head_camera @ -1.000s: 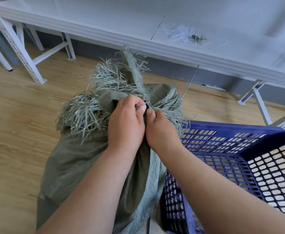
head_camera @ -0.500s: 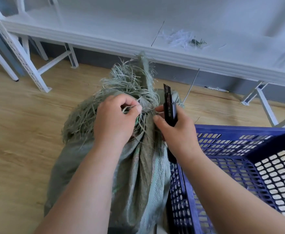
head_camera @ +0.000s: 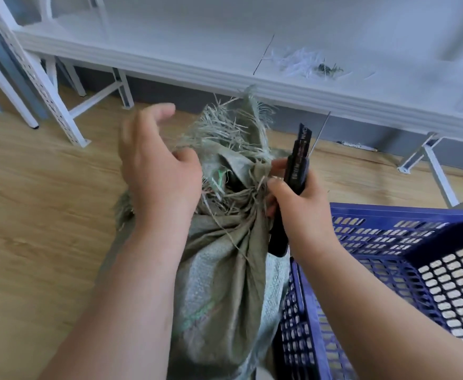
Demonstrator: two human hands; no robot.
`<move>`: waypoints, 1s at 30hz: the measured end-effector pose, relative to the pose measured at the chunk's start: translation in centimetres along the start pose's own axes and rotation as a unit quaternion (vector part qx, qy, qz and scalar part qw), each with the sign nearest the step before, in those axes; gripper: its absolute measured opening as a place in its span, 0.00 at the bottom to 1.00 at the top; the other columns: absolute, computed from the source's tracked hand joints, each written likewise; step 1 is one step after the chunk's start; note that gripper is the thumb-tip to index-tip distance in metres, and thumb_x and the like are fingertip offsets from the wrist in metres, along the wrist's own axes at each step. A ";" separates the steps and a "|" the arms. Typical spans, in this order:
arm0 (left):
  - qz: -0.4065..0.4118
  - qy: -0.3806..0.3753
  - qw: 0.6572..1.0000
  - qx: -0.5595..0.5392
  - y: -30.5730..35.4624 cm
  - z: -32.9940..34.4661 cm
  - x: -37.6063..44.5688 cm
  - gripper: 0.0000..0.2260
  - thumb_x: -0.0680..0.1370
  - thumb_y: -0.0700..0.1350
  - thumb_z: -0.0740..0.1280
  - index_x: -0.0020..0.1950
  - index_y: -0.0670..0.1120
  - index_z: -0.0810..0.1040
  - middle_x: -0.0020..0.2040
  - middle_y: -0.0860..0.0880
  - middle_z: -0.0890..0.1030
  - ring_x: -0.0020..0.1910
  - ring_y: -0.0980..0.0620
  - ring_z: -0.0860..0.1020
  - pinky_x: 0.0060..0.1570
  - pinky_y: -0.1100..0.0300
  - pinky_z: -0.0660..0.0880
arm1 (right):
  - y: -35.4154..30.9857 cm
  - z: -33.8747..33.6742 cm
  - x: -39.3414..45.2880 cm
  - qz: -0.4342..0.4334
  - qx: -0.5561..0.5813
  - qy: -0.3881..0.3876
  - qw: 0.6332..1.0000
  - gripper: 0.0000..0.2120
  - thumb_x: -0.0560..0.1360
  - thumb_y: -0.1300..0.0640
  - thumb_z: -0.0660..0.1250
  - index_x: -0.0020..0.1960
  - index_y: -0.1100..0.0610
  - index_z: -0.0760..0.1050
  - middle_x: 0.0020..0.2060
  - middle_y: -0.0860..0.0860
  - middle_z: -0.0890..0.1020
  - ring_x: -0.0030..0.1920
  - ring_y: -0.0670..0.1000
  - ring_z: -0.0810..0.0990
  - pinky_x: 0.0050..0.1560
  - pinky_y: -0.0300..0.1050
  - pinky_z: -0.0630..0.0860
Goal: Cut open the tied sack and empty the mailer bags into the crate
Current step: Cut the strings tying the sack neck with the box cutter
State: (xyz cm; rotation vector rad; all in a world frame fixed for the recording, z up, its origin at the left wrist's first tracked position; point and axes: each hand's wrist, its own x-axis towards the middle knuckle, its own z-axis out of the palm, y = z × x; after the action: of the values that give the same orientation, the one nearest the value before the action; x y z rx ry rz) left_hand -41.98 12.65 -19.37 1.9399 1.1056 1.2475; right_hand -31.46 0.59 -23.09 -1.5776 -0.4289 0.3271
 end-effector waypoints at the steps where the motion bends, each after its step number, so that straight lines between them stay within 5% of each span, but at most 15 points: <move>1: 0.053 0.033 0.998 -0.023 0.7 0.1 -0.3 0.21 0.70 0.35 0.62 0.60 0.53 0.72 0.58 0.57 0.70 0.58 0.57 0.73 0.55 0.70 0.67 | 0.0 -0.4 0.0 0.015 0.026 0.008 1.000 0.09 0.74 0.61 0.66 0.47 0.48 0.78 0.31 0.48 0.77 0.27 0.49 0.73 0.31 0.44 0.73; 3: 0.110 0.003 0.990 -0.085 1.6 0.8 -1.1 0.19 0.70 0.35 0.62 0.58 0.51 0.72 0.56 0.56 0.75 0.50 0.59 0.77 0.50 0.69 0.72 | 0.1 -1.1 0.0 0.025 0.048 0.033 0.998 0.06 0.74 0.58 0.68 0.45 0.47 0.78 0.29 0.46 0.76 0.27 0.48 0.72 0.29 0.43 0.72; 6: 0.059 -0.116 0.982 -0.140 1.6 2.1 -2.3 0.13 0.75 0.36 0.63 0.54 0.53 0.73 0.47 0.56 0.81 0.43 0.59 0.81 0.46 0.60 0.78 | 0.1 -1.5 0.0 -0.009 0.008 0.068 0.998 0.02 0.71 0.46 0.71 0.41 0.42 0.79 0.30 0.41 0.78 0.32 0.45 0.75 0.37 0.47 0.76; 9: 0.025 -0.185 0.974 -0.130 0.3 3.4 -2.7 0.12 0.76 0.36 0.62 0.52 0.53 0.74 0.45 0.57 0.83 0.44 0.57 0.82 0.50 0.54 0.78 | 0.1 -0.9 0.2 -0.054 -0.116 0.030 0.991 0.06 0.67 0.45 0.75 0.41 0.46 0.81 0.38 0.46 0.81 0.38 0.45 0.78 0.46 0.45 0.75; 12: 0.037 -0.257 0.960 -0.103 -0.4 4.0 -3.1 0.12 0.77 0.37 0.63 0.54 0.54 0.75 0.48 0.60 0.83 0.49 0.60 0.80 0.53 0.63 0.75 | -0.3 -0.5 0.7 -0.065 -0.212 0.016 0.975 0.04 0.68 0.51 0.75 0.40 0.48 0.81 0.43 0.51 0.82 0.45 0.49 0.81 0.52 0.47 0.76; 15: 0.076 -0.308 0.946 -0.072 -0.8 4.4 -3.6 0.14 0.76 0.40 0.66 0.57 0.57 0.75 0.52 0.61 0.81 0.55 0.61 0.78 0.52 0.69 0.70 | -1.7 -0.9 1.4 -0.076 -0.156 0.004 0.985 0.04 0.69 0.55 0.75 0.38 0.51 0.80 0.38 0.49 0.82 0.39 0.46 0.80 0.45 0.45 0.76; 17: 0.113 -0.281 0.952 -0.032 -0.9 4.8 -3.7 0.15 0.74 0.42 0.67 0.58 0.57 0.77 0.54 0.59 0.81 0.56 0.56 0.77 0.58 0.57 0.71 | -2.8 -1.3 2.0 -0.087 -0.153 0.000 0.984 0.08 0.69 0.56 0.75 0.35 0.49 0.78 0.29 0.41 0.79 0.30 0.39 0.75 0.36 0.34 0.69; 20: 0.123 -0.249 0.954 0.109 -1.5 5.4 -3.5 0.17 0.73 0.44 0.67 0.58 0.61 0.76 0.59 0.61 0.77 0.64 0.56 0.70 0.68 0.47 0.56 | -3.5 -1.7 1.9 -0.054 -0.108 -0.020 0.992 0.10 0.70 0.57 0.74 0.33 0.50 0.76 0.20 0.39 0.73 0.22 0.38 0.70 0.28 0.31 0.66; 23: 0.055 -0.314 0.917 0.240 -3.1 5.2 -3.5 0.21 0.74 0.44 0.65 0.63 0.64 0.71 0.68 0.62 0.69 0.70 0.56 0.62 0.71 0.44 0.45 | -4.8 -2.4 2.0 -0.035 -0.008 -0.009 0.999 0.06 0.72 0.58 0.73 0.38 0.53 0.78 0.21 0.41 0.75 0.23 0.40 0.70 0.27 0.33 0.68; 26: 0.017 -0.324 0.917 0.234 -2.6 5.1 -2.7 0.22 0.74 0.43 0.65 0.63 0.65 0.72 0.70 0.62 0.67 0.71 0.55 0.61 0.71 0.41 0.43 | -6.7 -3.7 3.5 -0.045 0.082 -0.001 0.996 0.08 0.74 0.56 0.71 0.36 0.54 0.80 0.29 0.47 0.81 0.26 0.44 0.72 0.27 0.37 0.70; 28: 0.016 -0.255 0.955 0.148 -0.8 4.7 -2.2 0.21 0.73 0.40 0.64 0.59 0.64 0.75 0.65 0.64 0.72 0.66 0.53 0.69 0.71 0.39 0.49 | -7.2 -4.4 4.3 -0.034 0.114 -0.013 0.993 0.09 0.75 0.57 0.70 0.36 0.54 0.80 0.34 0.49 0.84 0.28 0.44 0.73 0.27 0.37 0.70; 30: 0.044 -0.148 0.988 0.001 1.2 3.7 -1.9 0.20 0.72 0.37 0.62 0.54 0.61 0.78 0.56 0.65 0.77 0.50 0.50 0.78 0.61 0.42 0.69 | -6.8 -4.5 4.4 -0.005 0.129 -0.018 0.992 0.10 0.75 0.58 0.69 0.35 0.54 0.80 0.34 0.49 0.84 0.28 0.44 0.73 0.26 0.37 0.70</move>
State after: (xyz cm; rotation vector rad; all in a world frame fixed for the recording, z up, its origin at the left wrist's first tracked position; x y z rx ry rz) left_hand -38.63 10.32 -20.71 2.1109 0.8793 0.9612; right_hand -25.94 -1.22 -15.83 -1.3190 -0.4058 0.3869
